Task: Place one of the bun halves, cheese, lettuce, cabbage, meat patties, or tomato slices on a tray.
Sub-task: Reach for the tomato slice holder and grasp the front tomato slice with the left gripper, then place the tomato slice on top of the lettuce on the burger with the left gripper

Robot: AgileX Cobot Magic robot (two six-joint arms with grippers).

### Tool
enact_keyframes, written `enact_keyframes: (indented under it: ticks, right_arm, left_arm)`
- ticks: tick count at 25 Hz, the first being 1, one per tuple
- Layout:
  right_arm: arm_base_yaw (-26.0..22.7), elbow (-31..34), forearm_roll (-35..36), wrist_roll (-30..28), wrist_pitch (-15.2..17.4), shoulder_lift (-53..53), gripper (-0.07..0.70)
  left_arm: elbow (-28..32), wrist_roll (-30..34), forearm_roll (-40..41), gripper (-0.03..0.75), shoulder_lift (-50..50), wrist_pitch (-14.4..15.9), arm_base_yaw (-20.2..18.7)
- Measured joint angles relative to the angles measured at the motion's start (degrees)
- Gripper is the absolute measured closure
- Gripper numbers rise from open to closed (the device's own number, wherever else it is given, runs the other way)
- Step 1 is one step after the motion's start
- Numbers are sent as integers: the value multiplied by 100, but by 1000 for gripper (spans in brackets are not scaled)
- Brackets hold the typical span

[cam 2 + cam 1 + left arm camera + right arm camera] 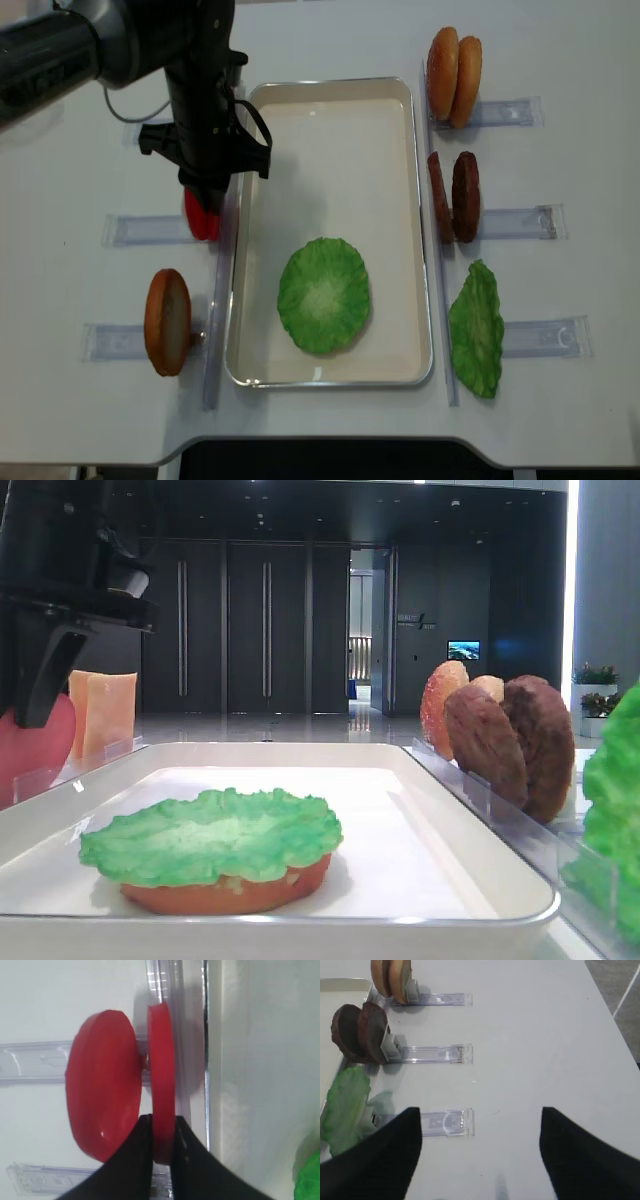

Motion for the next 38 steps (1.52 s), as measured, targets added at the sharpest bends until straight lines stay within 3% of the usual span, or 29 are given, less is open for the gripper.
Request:
enact_keyframes:
  ticks: [18, 30, 34, 38]
  right_arm:
    - [0, 0, 0, 0, 0, 0, 155]
    - [0, 0, 0, 0, 0, 0, 155]
    - [0, 0, 0, 0, 0, 0, 155]
    - [0, 0, 0, 0, 0, 0, 155]
  left_arm:
    - [27, 48, -942, 652, -1508, 89, 0]
    - [1136, 927, -1839, 654, -2568, 127, 0]
    - [1381, 1546, -2414, 654, -2569, 121, 0]
    - [1460, 2205, -3061, 654, -2501, -69, 0]
